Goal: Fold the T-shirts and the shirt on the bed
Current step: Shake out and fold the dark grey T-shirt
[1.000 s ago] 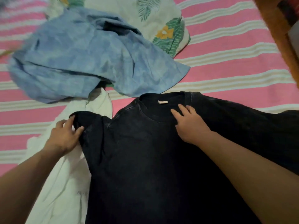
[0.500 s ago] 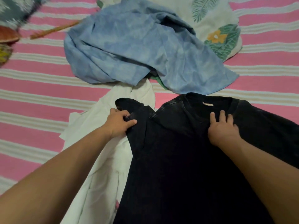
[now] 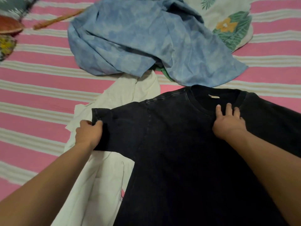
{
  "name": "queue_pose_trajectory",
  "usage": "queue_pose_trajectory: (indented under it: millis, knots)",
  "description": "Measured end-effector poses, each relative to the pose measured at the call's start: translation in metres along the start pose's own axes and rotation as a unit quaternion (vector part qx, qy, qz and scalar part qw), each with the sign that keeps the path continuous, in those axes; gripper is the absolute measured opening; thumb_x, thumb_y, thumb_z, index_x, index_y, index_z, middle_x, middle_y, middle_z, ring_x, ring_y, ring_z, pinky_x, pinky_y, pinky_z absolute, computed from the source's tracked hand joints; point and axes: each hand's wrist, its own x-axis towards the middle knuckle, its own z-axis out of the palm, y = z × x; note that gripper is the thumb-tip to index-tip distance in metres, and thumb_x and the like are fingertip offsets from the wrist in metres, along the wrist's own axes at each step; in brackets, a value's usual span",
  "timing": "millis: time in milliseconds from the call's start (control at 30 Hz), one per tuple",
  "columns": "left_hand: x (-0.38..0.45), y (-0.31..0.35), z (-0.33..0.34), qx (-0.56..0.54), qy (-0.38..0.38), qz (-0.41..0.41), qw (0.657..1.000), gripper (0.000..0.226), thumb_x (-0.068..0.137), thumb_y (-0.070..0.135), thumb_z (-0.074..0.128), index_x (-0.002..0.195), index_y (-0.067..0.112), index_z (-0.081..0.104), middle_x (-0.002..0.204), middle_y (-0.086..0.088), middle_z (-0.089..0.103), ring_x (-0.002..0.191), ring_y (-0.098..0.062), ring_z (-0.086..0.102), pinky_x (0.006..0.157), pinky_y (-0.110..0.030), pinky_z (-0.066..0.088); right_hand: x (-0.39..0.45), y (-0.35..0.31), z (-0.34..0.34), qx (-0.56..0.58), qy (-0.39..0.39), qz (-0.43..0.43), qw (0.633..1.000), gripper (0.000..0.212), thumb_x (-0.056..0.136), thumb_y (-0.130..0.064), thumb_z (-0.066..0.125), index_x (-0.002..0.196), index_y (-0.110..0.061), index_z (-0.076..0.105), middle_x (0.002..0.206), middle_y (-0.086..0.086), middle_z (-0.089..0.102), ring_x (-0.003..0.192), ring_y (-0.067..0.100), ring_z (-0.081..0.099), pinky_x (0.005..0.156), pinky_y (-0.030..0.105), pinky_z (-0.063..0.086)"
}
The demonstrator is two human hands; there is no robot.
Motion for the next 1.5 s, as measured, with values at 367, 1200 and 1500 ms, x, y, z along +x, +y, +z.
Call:
queue_pose_trajectory:
  millis: [367, 1200, 1500]
  knots:
    - [0.046, 0.037, -0.014, 0.315, 0.184, 0.389, 0.846, 0.032, 0.101, 0.028, 0.053, 0.112, 0.002, 0.067, 0.134, -0.023, 0.052, 0.121, -0.046, 0.044, 0.103, -0.057, 0.035, -0.003, 0.001, -0.002, -0.011, 0.005, -0.003, 1.000, 0.078, 0.100, -0.029, 0.044, 0.161, -0.024, -0.005, 0.168, 0.009, -0.011, 0.153, 0.037, -0.005, 0.121, 0.054, 0.017]
    - [-0.046, 0.238, 0.199, 0.222, -0.094, 0.523, 0.818, 0.035, 0.100, 0.042, 0.057, 0.126, 0.021, 0.063, 0.128, -0.012, 0.057, 0.120, -0.037, 0.049, 0.102, -0.048, 0.044, 0.103, 0.080, -0.052, 0.102, 0.238, -0.058, 0.964, 0.034, 0.102, -0.034, 0.050, 0.120, -0.010, 0.066, 0.118, 0.023, 0.056, 0.111, 0.045, 0.049, 0.094, 0.045, 0.043]
    - [-0.057, 0.248, 0.201, 0.167, -0.078, 0.472, 0.862, 0.047, 0.100, 0.052, 0.050, 0.129, 0.015, 0.053, 0.130, -0.011, 0.061, 0.119, -0.033, 0.057, 0.092, -0.042, 0.044, 0.110, 0.070, -0.043, 0.070, 0.294, -0.027, 0.953, 0.038, 0.103, -0.036, 0.046, 0.124, -0.007, 0.056, 0.125, 0.024, 0.051, 0.115, 0.043, 0.046, 0.095, 0.050, 0.040]
